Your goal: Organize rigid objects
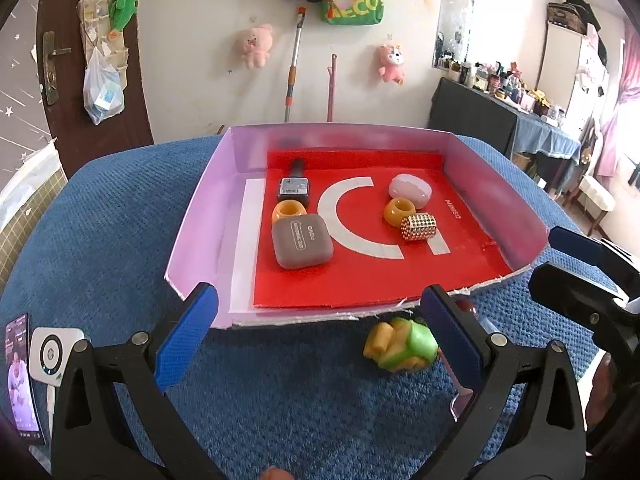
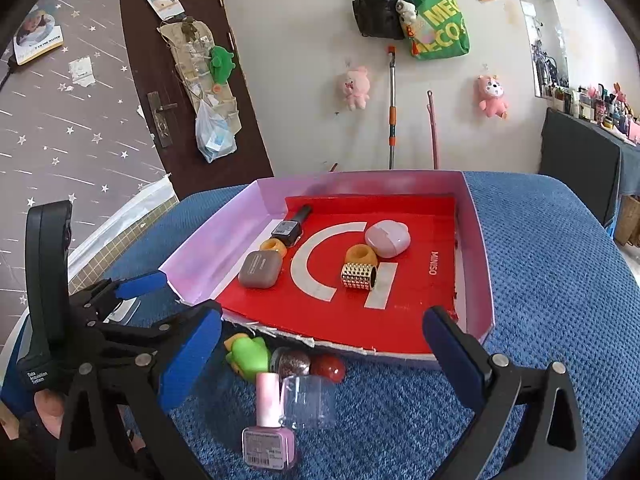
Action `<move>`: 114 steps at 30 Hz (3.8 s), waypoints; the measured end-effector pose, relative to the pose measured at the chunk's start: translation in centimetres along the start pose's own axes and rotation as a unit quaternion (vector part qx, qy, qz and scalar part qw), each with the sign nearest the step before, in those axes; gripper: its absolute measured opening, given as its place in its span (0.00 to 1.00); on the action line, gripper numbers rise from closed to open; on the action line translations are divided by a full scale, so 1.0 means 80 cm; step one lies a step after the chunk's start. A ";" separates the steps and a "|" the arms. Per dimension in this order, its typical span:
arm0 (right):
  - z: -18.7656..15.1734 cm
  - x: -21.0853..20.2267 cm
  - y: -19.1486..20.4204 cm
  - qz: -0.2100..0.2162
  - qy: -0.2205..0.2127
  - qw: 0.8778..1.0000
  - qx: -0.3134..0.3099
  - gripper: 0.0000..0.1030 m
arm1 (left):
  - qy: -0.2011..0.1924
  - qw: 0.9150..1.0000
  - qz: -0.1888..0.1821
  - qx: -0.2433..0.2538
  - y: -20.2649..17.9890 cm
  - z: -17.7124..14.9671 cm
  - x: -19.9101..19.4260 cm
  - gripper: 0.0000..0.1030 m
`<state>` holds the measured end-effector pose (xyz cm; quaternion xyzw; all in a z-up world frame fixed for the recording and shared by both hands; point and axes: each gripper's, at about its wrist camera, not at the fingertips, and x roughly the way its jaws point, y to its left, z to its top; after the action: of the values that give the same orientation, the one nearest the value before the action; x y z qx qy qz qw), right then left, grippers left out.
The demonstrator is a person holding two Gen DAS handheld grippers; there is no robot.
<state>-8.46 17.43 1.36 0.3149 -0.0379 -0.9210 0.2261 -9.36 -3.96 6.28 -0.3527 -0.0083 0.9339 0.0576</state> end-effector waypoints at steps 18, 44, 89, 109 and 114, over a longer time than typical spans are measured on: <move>-0.050 -0.024 0.001 -0.013 0.003 1.000 0.013 1.00 | 0.011 1.000 -0.001 0.003 -0.012 -0.033 -0.014 1.00; -0.103 -0.018 0.004 -0.034 0.040 0.999 0.012 0.97 | 0.043 0.999 -0.013 -0.005 -0.013 -0.089 -0.009 1.00; -0.129 0.017 0.053 -0.016 0.056 0.994 -0.092 0.42 | 0.066 0.996 -0.053 0.021 -0.048 -0.051 0.046 0.73; -0.126 0.020 0.044 -0.056 0.048 0.992 -0.100 0.39 | 0.061 0.995 -0.079 0.025 -0.053 -0.058 0.037 0.48; -0.126 0.018 0.041 -0.048 0.051 0.993 -0.091 0.38 | 0.055 0.995 -0.081 0.036 -0.053 -0.065 0.026 0.41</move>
<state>-2.18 14.62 -6.77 0.3413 0.0724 -0.9131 0.2112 -7.05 0.37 1.25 -0.3997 0.0000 0.9049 0.1462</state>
